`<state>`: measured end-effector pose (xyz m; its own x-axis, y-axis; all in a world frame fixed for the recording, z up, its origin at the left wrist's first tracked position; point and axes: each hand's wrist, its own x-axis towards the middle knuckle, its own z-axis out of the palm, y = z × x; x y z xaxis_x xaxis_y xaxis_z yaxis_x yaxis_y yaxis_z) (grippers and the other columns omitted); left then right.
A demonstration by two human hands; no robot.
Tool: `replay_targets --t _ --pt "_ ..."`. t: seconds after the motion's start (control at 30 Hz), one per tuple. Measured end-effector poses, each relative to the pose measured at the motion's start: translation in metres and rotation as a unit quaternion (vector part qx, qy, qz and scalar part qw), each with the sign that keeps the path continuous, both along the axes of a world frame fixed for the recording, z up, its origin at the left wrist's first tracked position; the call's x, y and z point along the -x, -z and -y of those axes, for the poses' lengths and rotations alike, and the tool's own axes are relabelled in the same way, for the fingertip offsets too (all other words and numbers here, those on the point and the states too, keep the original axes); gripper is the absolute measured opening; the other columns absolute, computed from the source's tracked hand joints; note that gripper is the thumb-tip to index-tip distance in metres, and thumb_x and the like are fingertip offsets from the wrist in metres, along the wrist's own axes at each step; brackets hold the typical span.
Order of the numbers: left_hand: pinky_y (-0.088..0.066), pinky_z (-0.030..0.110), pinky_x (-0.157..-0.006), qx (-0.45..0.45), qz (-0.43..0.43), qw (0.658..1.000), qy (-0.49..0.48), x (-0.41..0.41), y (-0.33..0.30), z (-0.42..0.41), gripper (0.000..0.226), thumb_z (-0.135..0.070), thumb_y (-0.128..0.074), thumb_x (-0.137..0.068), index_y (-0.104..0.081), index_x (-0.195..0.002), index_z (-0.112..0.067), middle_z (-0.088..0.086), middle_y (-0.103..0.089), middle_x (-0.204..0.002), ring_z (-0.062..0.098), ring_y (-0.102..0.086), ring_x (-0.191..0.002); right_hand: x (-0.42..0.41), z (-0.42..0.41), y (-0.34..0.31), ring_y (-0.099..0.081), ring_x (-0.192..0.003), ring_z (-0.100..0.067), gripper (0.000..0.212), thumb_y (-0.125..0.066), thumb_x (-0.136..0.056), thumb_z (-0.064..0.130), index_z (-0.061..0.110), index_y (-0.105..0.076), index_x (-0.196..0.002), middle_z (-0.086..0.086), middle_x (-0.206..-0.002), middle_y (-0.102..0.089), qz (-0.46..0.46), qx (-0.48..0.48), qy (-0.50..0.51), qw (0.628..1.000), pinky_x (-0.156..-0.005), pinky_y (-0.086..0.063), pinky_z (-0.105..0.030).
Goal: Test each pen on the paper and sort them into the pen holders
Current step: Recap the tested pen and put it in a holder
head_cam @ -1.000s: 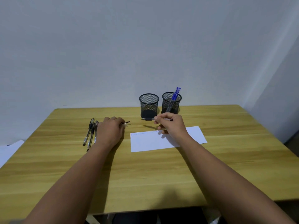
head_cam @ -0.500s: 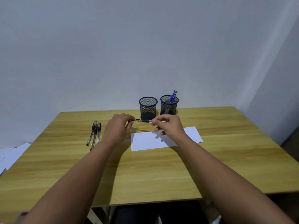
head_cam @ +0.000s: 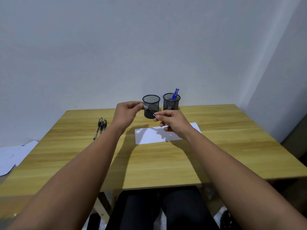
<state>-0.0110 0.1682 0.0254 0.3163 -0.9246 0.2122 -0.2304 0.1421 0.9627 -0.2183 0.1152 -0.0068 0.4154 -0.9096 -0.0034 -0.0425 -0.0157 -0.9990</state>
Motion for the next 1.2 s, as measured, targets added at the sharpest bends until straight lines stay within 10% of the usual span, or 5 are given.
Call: replay_targets --t 0.5,0.8,1.07,1.2 --pt "-0.049 0.031 -0.075 -0.04 0.037 0.998 0.041 0.033 -0.028 -0.01 0.01 -0.027 -0.069 -0.096 -0.075 -0.092 -0.02 0.008 -0.076 -0.094 0.016 -0.064 -0.088 -0.004 -0.021 -0.003 -0.07 -0.064 -0.01 0.013 -0.076 -0.098 0.007 0.012 -0.07 -0.088 -0.006 -0.078 -0.076 -0.066 0.081 0.003 0.995 -0.061 -0.053 -0.022" --pt "-0.052 0.035 -0.092 -0.047 0.113 0.991 -0.047 0.006 0.008 0.048 0.058 -0.036 -0.07 -0.092 -0.051 -0.145 -0.025 -0.001 -0.062 -0.133 0.014 -0.061 -0.109 -0.008 0.062 -0.04 -0.068 -0.071 -0.02 0.016 -0.084 -0.09 0.02 0.023 -0.075 -0.078 0.004 -0.07 -0.073 -0.128 0.177 0.141 0.966 -0.081 -0.059 -0.039" --pt "-0.041 0.053 -0.11 -0.143 0.208 0.964 -0.084 -0.01 0.049 0.124 0.137 -0.079 -0.077 -0.047 -0.015 -0.159 -0.03 0.001 -0.036 -0.16 0.026 -0.041 -0.143 -0.048 0.141 -0.073 -0.078 -0.085 -0.021 0.019 -0.078 -0.086 0.016 0.031 -0.067 -0.082 -0.002 -0.08 -0.079 -0.13 0.244 0.205 0.939 -0.084 -0.062 -0.036" --pt "-0.036 0.053 -0.108 -0.151 0.214 0.96 -0.101 -0.005 0.065 0.141 0.125 -0.08 -0.077 -0.053 -0.021 -0.156 -0.033 -0.008 -0.049 -0.152 0.021 -0.05 -0.137 -0.071 0.162 -0.066 -0.076 -0.089 -0.022 0.012 -0.078 -0.082 0.018 0.026 -0.069 -0.083 0.001 -0.083 -0.078 -0.198 0.245 0.19 0.93 -0.086 -0.061 -0.036"
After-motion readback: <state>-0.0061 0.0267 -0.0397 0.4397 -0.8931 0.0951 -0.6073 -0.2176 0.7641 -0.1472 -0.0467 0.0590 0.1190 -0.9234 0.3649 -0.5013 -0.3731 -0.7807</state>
